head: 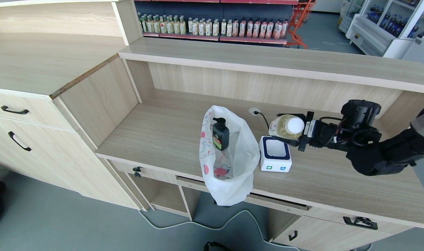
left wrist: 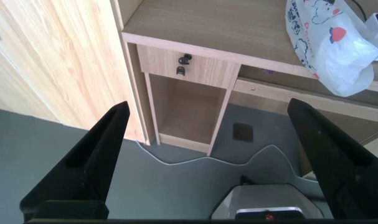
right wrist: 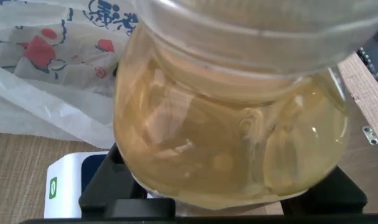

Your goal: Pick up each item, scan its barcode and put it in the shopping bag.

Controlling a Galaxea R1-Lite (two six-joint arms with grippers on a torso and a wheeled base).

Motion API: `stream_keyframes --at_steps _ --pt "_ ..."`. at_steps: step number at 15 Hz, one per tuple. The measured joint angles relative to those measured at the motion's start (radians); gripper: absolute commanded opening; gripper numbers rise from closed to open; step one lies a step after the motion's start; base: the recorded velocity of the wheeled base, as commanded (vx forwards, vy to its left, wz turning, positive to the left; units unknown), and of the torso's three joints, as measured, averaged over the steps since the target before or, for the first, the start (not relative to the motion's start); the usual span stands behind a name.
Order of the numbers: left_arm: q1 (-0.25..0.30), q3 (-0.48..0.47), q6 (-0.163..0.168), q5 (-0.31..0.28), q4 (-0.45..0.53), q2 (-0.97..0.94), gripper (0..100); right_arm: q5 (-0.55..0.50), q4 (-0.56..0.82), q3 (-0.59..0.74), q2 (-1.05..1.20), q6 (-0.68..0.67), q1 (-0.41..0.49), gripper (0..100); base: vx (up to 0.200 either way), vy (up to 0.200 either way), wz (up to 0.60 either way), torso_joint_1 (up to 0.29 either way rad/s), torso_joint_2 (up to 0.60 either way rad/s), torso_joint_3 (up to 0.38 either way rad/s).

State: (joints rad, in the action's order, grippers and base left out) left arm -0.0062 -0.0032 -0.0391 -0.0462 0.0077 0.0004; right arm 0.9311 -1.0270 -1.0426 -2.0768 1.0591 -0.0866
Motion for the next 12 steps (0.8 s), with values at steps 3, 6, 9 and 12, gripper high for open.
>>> stream_keyframes --at_steps 3,6,9,12 --pt "0.0 0.0 0.0 0.0 0.0 0.0 100 -0.399 0.005 0.127 0.245 -0.357 0.001 0 0.0 0.0 0.0 0.0 0.0 0.0" --pt "0.0 0.0 0.0 0.0 0.0 0.0 100 -0.8 0.026 0.353 0.459 -0.555 0.006 0 0.0 0.0 0.0 0.0 0.0 0.0" --pt "0.0 0.0 0.0 0.0 0.0 0.0 100 -0.831 0.013 0.474 0.589 -0.579 0.015 0 0.0 0.0 0.0 0.0 0.0 0.0" --pt "0.0 0.0 0.0 0.0 0.0 0.0 100 -0.833 -0.023 0.5 0.643 -0.514 0.019 0 0.0 0.0 0.0 0.0 0.0 0.0"
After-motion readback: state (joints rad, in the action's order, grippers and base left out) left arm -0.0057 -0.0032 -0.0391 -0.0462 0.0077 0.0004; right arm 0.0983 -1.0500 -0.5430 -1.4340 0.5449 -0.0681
